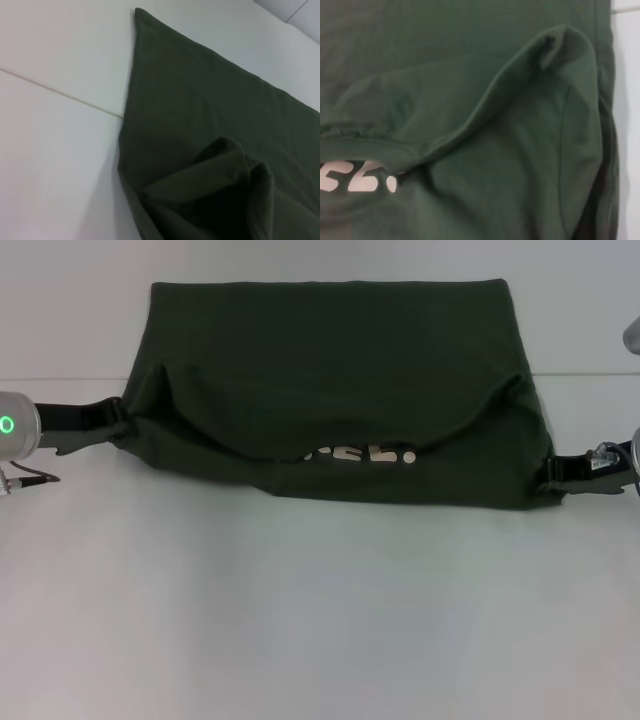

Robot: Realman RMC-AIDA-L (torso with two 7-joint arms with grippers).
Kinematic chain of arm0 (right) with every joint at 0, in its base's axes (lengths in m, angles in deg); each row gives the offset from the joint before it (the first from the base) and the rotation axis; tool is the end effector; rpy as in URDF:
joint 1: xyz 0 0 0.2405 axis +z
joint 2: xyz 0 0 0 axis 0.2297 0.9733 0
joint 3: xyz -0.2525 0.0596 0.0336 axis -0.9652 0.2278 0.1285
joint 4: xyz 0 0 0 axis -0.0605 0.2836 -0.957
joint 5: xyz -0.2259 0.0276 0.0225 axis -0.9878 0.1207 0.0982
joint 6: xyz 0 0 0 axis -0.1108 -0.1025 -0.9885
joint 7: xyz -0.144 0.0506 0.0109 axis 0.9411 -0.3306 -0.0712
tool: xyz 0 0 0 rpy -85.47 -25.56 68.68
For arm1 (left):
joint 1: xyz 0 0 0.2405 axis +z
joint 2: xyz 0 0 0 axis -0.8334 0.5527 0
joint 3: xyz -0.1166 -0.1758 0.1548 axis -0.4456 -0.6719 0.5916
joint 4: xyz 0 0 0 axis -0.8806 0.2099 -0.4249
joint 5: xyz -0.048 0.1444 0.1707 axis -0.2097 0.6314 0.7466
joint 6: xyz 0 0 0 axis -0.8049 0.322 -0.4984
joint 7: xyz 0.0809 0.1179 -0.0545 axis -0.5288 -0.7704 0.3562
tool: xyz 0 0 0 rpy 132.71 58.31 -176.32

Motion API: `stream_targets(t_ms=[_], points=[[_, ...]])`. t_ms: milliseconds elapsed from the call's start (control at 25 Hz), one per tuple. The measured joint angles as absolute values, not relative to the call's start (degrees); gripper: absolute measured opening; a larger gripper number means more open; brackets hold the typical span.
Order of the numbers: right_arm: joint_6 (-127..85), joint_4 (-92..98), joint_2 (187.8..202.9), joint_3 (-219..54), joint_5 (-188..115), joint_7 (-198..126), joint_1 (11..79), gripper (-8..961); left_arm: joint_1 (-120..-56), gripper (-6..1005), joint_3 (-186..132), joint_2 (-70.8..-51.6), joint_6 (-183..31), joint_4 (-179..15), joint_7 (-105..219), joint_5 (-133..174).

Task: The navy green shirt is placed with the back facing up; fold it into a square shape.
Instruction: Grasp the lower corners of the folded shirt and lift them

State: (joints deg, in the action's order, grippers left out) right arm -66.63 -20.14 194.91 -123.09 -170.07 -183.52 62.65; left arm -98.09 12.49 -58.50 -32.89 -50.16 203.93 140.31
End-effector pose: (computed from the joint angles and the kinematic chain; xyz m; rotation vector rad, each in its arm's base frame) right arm 0.2916 0.4643 -0.0001 -1.9926 1.5923 0.0132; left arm -0.3091 0.4664 0.0405 -1.7893 -1.6600 -0.4265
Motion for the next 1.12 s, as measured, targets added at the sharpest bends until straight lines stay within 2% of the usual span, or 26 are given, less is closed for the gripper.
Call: stream_targets(t_ms=[120, 360, 520, 600, 680, 1120], points=[[-66.82, -20.22, 194.86, -122.68, -170.03, -183.52, 62.57, 177, -97.96, 0, 12.49, -58.67, -32.85, -49.96, 203.96, 140.31], [-69.94, -23.84, 194.76, -121.9, -169.23, -183.78, 61.38, 36, -97.9, -1, 12.49, -58.56, -31.21, -49.14, 203.9, 140.59], [-74.06, -28.22, 194.71, -121.4, -168.6, -183.78, 59.86, 38, -97.66, -1, 12.5, -56.37, -24.01, -47.9, 204.3, 140.91], [-77.16, -30.8, 194.34, -121.27, -168.45, -183.87, 58.72, 39, -97.41, -1, 12.5, -54.85, -19.33, -47.4, 204.87, 140.92], [-79.4, -32.04, 193.95, -120.89, -168.44, -183.81, 57.91, 40, -96.78, -1, 12.41, -54.2, -15.97, -46.15, 205.19, 140.96], [-81.61, -32.99, 193.35, -120.07, -168.39, -183.51, 56.36, 46, -94.76, 0, 11.97, -54.44, -12.98, -42.66, 206.49, 143.84]])
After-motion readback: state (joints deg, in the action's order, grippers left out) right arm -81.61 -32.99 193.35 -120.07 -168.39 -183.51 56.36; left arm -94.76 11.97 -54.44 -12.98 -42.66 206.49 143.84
